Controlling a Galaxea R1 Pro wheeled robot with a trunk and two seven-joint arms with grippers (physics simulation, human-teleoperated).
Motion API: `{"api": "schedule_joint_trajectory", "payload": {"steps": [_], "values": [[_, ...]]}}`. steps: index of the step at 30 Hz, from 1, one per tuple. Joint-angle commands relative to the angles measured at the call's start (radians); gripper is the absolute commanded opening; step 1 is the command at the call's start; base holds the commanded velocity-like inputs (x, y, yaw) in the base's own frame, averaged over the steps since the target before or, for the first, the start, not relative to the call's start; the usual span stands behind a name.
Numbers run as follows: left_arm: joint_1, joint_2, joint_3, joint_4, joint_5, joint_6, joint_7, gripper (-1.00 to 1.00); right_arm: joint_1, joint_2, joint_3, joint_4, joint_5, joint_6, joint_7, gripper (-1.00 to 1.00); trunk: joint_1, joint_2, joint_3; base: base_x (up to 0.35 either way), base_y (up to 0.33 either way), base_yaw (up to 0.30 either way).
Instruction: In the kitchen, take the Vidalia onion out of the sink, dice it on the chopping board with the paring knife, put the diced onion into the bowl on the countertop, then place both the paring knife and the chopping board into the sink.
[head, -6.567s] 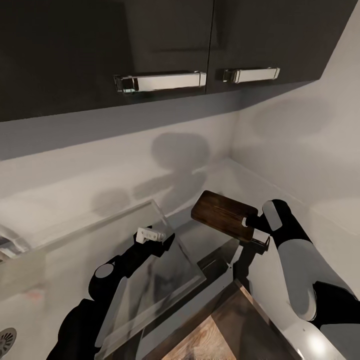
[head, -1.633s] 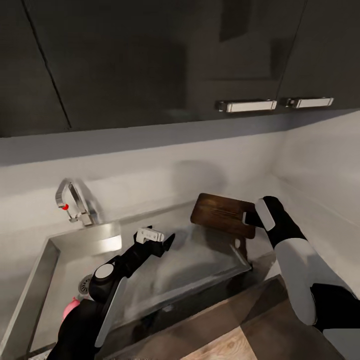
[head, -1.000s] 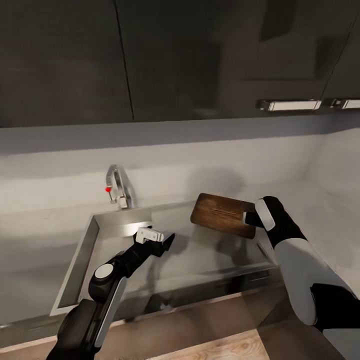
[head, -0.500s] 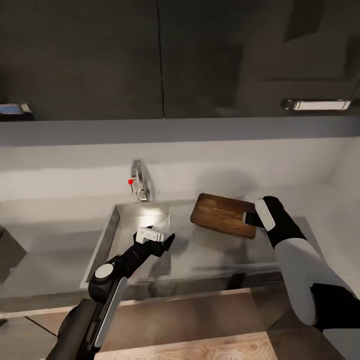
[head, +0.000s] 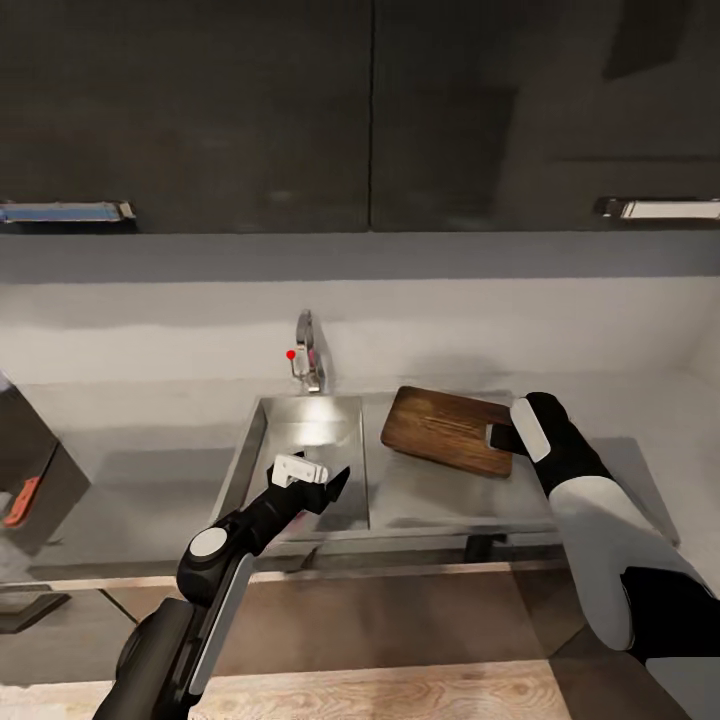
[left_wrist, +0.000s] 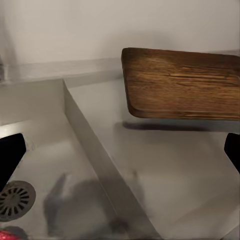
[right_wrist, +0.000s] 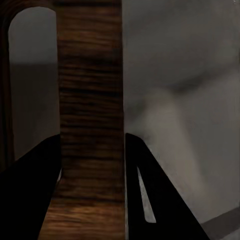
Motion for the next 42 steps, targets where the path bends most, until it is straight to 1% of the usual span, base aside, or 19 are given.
{"api": "schedule_joint_trajectory", "payload": {"steps": [1,6,11,25,42], "values": [[-0.001,0.000,0.001,-0.001,0.003,0.007,-0.003,1.00,-0.001,0.000,0.000,-0.001,-0.014,0.001,-0.009,-1.00,0.001,-0.002,-0.002,-0.001,0.001,0.263],[-0.001,-0.001,0.000,-0.001,0.003,0.007,-0.003,1.00,-0.001,0.000,0.000,-0.001,-0.014,0.001,-0.009,-1.00,0.001,-0.002,-0.002,-0.023,0.027,0.270],[-0.001,-0.001,0.000,-0.001,0.003,0.007,-0.002,1.00,-0.001,-0.001,-0.001,-0.001,-0.014,0.001,-0.009,-1.00,0.001,-0.002,-0.002,-0.119,0.205,0.128],[-0.001,-0.001,0.001,-0.001,0.004,0.007,-0.003,1.00,-0.001,-0.001,-0.002,-0.014,-0.013,0.004,-0.009,-1.00,0.001,-0.002,-0.002,-0.188,0.257,0.005],[-0.001,-0.001,0.002,-0.001,0.003,0.007,-0.002,1.00,-0.001,-0.001,-0.002,-0.015,-0.013,0.004,-0.009,-1.00,0.001,-0.002,-0.002,-0.009,0.298,0.000]]}}
